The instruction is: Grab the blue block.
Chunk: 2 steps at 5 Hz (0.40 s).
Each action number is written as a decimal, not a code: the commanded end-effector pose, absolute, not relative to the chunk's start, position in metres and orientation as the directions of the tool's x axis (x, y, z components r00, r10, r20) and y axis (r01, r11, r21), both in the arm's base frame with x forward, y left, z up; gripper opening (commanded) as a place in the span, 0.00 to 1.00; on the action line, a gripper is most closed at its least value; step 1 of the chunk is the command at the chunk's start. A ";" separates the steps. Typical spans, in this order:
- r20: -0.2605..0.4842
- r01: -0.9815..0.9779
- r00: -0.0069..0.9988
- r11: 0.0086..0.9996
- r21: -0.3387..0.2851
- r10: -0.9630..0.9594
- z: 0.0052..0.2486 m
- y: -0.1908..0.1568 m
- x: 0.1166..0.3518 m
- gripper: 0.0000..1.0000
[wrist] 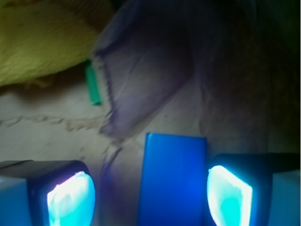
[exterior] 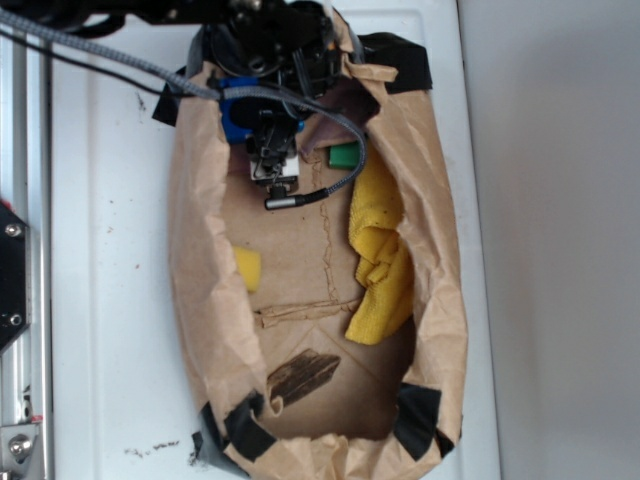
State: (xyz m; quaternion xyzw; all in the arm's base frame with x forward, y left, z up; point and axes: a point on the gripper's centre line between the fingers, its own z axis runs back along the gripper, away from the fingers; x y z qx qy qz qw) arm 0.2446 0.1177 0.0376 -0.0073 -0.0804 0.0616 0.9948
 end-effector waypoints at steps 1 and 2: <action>0.211 -0.100 0.973 0.995 0.023 0.093 0.030 0.120 0.246 1.00; 0.212 -0.118 0.970 0.993 -0.007 0.117 0.030 0.117 0.249 0.00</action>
